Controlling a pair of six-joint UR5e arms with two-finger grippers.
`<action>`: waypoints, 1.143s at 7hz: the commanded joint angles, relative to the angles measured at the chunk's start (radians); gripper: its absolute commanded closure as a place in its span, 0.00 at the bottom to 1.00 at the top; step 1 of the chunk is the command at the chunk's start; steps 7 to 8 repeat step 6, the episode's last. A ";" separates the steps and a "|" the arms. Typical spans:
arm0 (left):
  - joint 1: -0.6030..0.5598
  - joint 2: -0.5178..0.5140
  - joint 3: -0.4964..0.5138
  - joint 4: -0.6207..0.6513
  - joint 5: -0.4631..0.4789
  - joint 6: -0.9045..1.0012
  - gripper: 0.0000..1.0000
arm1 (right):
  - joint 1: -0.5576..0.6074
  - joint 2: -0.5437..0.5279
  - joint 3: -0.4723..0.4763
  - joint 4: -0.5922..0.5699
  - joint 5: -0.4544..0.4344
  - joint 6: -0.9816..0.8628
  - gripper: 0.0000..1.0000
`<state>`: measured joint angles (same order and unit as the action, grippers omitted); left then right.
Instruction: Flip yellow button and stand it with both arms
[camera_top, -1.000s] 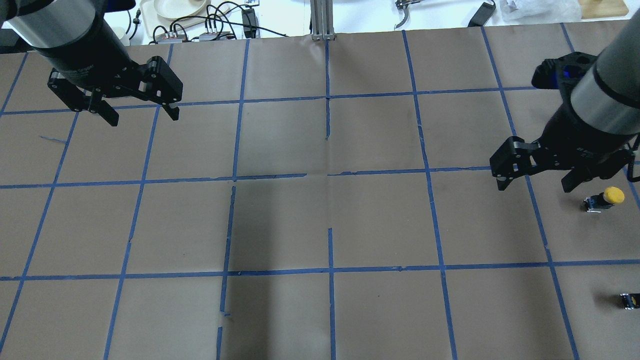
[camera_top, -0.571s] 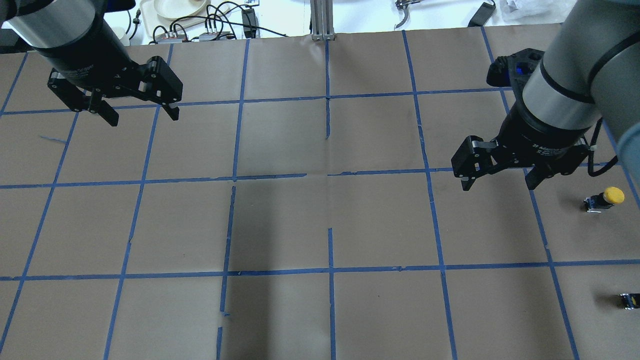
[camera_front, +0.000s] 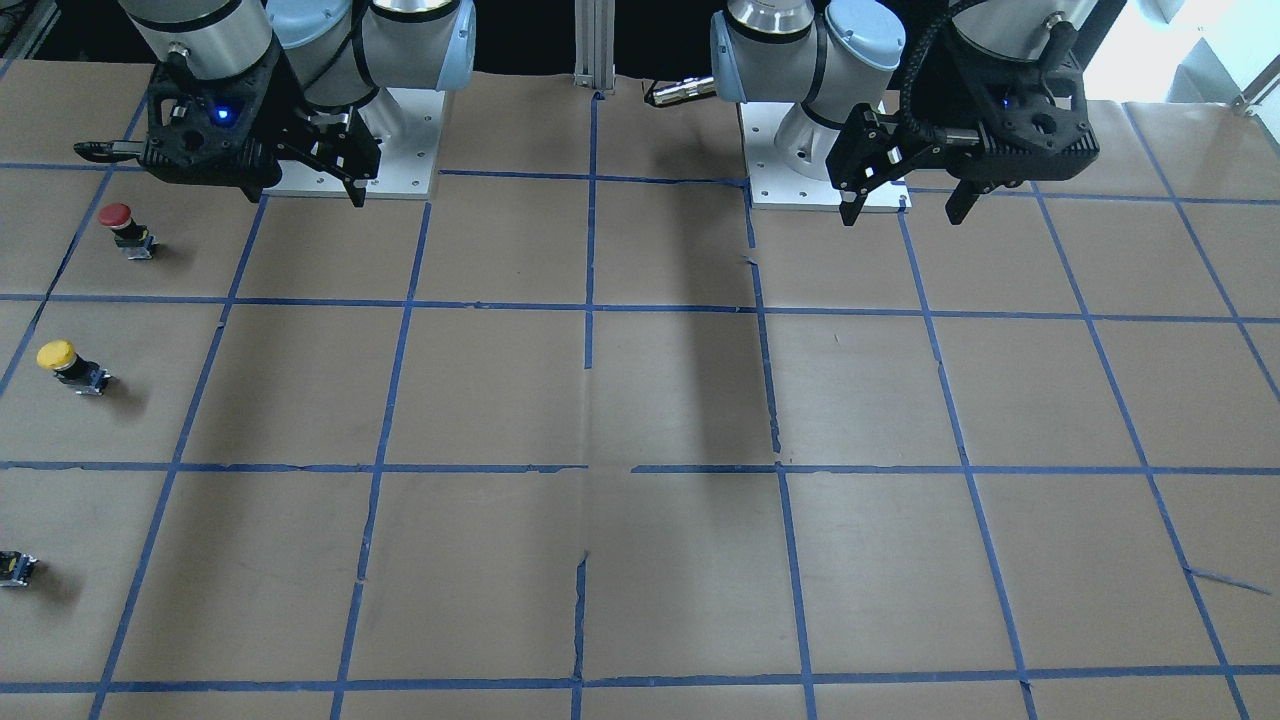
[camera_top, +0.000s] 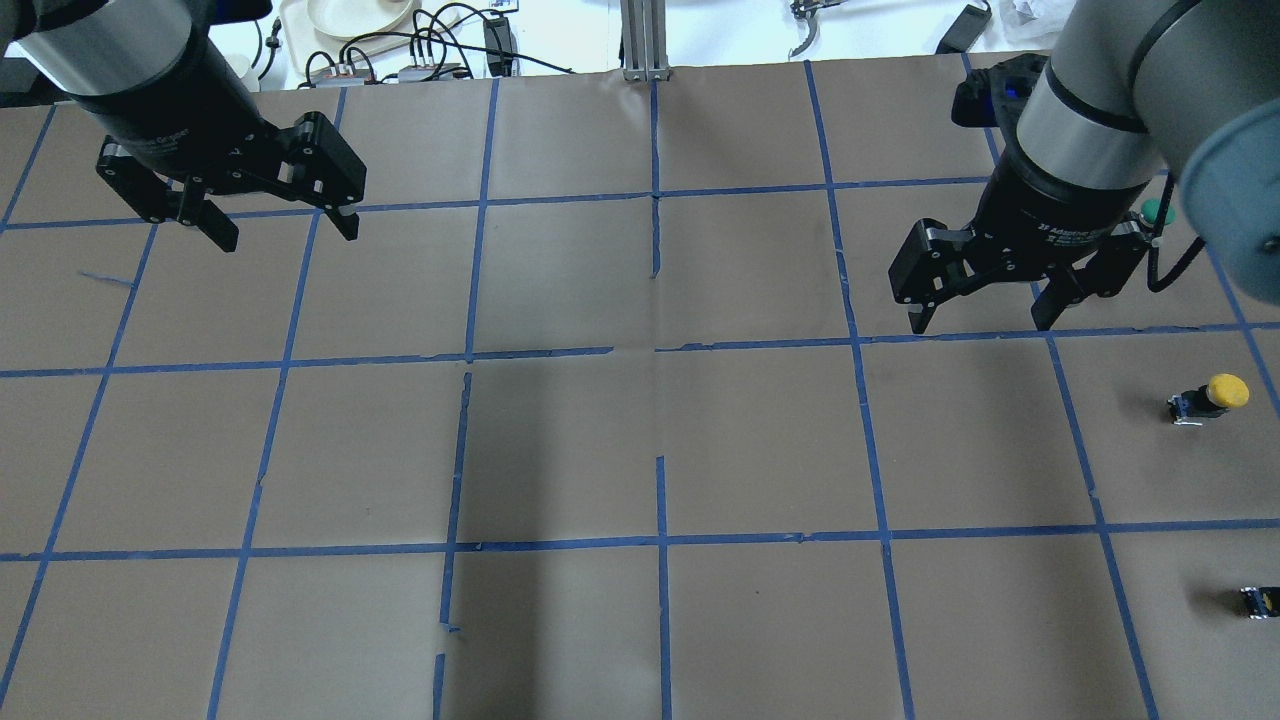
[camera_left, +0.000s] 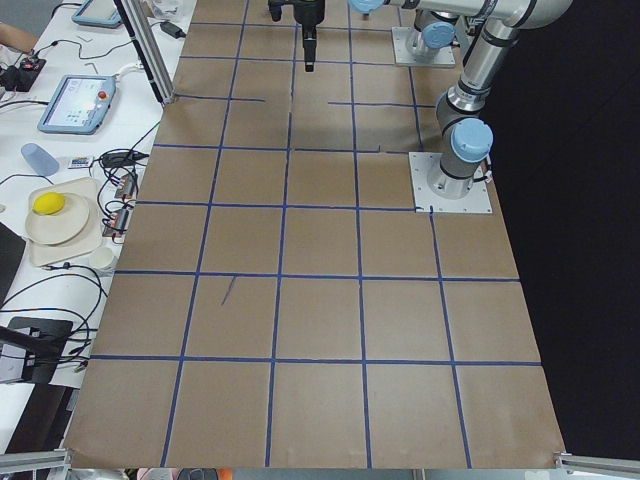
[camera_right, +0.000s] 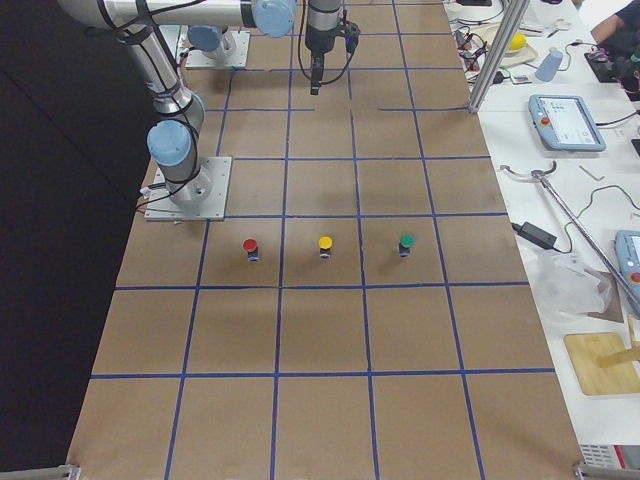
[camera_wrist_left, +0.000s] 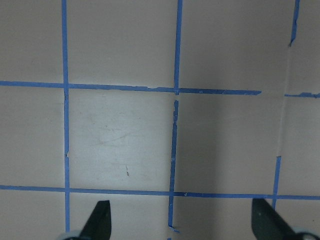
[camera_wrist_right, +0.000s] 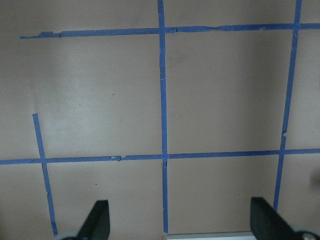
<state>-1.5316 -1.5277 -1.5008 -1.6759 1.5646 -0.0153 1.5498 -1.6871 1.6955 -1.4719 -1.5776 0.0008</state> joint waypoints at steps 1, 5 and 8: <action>-0.001 -0.002 -0.001 0.001 0.000 0.000 0.00 | -0.002 0.004 0.001 -0.002 0.004 -0.002 0.00; -0.001 0.000 0.001 0.002 0.000 0.000 0.00 | -0.002 0.004 0.003 -0.007 0.007 0.005 0.00; -0.001 0.000 0.001 0.002 0.000 0.000 0.00 | -0.002 0.003 0.003 -0.004 0.001 0.005 0.00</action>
